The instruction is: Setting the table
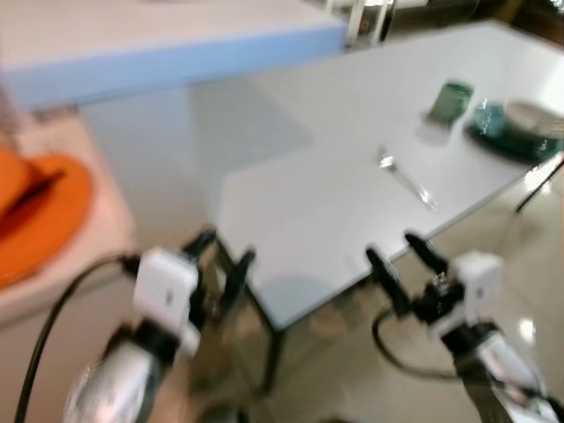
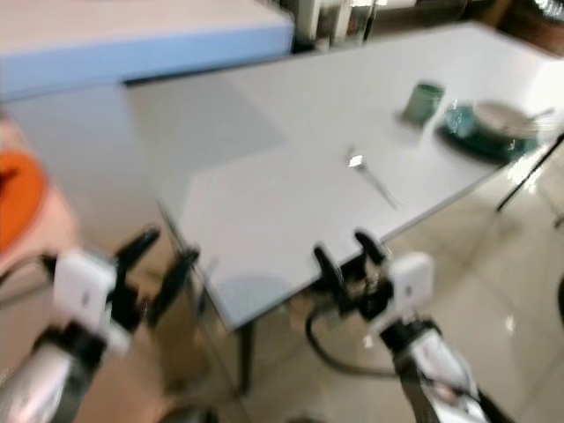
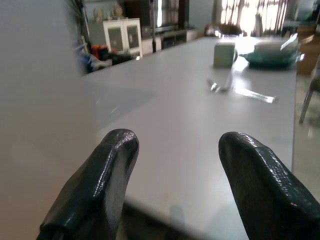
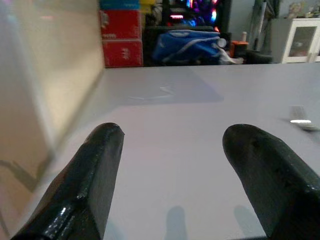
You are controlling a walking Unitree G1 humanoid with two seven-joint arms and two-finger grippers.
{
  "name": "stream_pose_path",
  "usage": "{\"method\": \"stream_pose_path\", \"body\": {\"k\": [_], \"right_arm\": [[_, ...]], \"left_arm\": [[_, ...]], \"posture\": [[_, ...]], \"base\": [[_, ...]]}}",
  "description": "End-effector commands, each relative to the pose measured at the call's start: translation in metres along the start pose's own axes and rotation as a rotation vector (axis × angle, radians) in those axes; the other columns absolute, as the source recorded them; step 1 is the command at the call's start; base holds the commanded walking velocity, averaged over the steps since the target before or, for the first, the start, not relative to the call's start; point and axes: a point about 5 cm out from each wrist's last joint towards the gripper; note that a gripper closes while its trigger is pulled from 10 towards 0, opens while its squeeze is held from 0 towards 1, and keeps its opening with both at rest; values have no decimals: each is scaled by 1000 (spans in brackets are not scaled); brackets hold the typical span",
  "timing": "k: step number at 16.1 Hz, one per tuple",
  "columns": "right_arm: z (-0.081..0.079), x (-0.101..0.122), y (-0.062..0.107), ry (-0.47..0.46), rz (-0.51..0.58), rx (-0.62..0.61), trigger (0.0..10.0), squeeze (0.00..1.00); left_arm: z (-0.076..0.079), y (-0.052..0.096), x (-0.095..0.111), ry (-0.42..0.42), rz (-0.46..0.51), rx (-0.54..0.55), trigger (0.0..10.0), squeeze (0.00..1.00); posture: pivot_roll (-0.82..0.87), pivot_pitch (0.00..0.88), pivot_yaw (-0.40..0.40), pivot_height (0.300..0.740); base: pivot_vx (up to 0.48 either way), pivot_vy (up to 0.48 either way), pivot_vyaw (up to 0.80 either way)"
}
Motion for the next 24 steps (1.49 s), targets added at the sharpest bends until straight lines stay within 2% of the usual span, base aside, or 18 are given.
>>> {"method": "stream_pose_path", "body": {"k": [1,7,13,15,18,21,24], "right_arm": [[-5,2,-1,-12,2,39,10000,0],[-10,3,-2,-20,-8,122,10000,0],[-20,24,-15,-28,68,175,10000,0],[-25,34,-23,-23,93,205,10000,0],[-36,58,-40,11,133,284,10000,0],[-40,61,-42,28,125,337,10000,0],[-41,70,-47,11,146,339,10000,0]], "left_arm": [[-3,0,7,-26,32,21,10000,0],[-8,8,11,-27,43,62,10000,0],[-15,2,20,-51,96,68,10000,0],[-19,-1,26,-67,114,79,10000,0],[-24,-15,42,-80,166,92,10000,0],[-26,-16,49,-96,186,101,10000,0],[-32,-19,55,-97,197,140,10000,0]], "posture": [[77,66,-60,740],[93,65,-86,740],[93,53,-85,740],[92,52,-82,740],[94,50,-77,740],[103,50,-84,740],[103,50,-84,740]], "base": [[0,480,0],[0,434,0],[0,387,0],[0,0,0],[0,0,0],[0,0,0],[0,0,800]]}}
Point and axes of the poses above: a point about 5 cm out from each wrist's last joint towards the gripper, its own y axis pointing back from the gripper into the wrist, its own x axis along the axis of the wrist's last joint, z = x × y, and after that the axes turned 8 degrees about -y, right-handed
